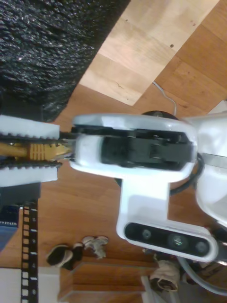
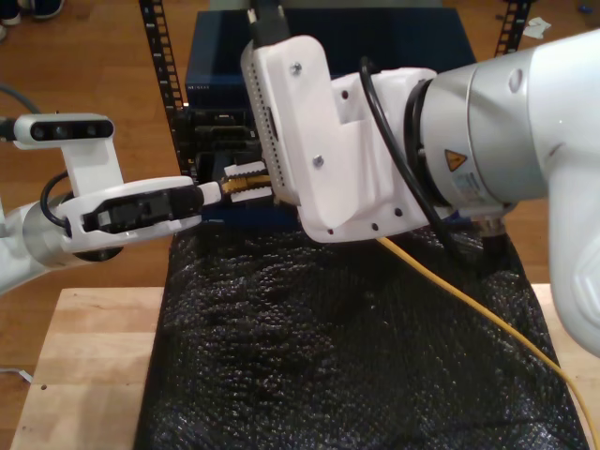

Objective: Grab the cable and plug it in

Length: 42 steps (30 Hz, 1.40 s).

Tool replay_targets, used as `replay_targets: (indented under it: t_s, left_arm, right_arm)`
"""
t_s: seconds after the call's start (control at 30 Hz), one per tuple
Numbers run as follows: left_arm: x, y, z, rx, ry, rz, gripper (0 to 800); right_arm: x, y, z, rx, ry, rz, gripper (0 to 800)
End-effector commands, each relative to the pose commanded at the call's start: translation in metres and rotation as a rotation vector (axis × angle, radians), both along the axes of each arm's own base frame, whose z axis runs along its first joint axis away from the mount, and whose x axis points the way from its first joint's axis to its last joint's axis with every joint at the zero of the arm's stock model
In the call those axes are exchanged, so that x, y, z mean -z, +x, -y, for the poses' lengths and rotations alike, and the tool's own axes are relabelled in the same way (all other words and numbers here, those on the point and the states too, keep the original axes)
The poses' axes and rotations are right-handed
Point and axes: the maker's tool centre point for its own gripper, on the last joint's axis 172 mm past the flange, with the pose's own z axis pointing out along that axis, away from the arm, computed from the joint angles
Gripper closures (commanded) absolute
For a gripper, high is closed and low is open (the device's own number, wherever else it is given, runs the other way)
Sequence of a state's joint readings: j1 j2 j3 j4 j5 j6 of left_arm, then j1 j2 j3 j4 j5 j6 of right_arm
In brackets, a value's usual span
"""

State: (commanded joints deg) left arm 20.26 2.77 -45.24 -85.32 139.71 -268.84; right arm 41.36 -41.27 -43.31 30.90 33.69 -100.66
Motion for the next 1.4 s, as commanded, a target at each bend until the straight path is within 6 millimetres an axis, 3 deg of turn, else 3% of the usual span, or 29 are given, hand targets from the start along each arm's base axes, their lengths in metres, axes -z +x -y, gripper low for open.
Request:
replay_targets:
  t_s: [0.07,0.17,0.23,0.53,0.73,0.9,1.13,1.4]
  left_arm:
    - [-0.001,0.001,0.0,-0.008,-0.007,0.002,245]
    - [-0.001,0.002,-0.001,-0.009,-0.008,0.001,69]
    - [-0.001,0.002,0.0,-0.008,-0.006,-0.001,3]
    - [0.0,0.005,0.001,-0.023,0.012,0.012,2]
    - [0.006,0.014,0.004,-0.059,0.05,0.015,2]
    - [0.011,0.023,0.009,-0.101,0.099,0.028,2]
    - [0.011,0.035,0.015,-0.162,0.191,0.078,2]
    - [0.016,0.051,0.017,-0.212,0.333,0.155,2]
  right_arm:
    - [0.0,0.0,0.0,0.0,0.0,0.0,798]
    - [0.0,0.0,0.0,0.0,0.0,0.0,799]
    - [0.0,0.0,-0.001,0.001,0.007,-0.008,799]
    - [-0.007,0.007,0.001,0.034,0.068,-0.055,800]
    - [-0.021,0.036,0.026,0.129,0.136,-0.083,800]
    - [-0.017,0.068,0.056,0.227,0.159,-0.116,800]
    - [-0.01,0.074,0.052,0.266,0.171,-0.284,800]
    - [0.014,0.098,0.113,0.411,0.171,-0.418,800]
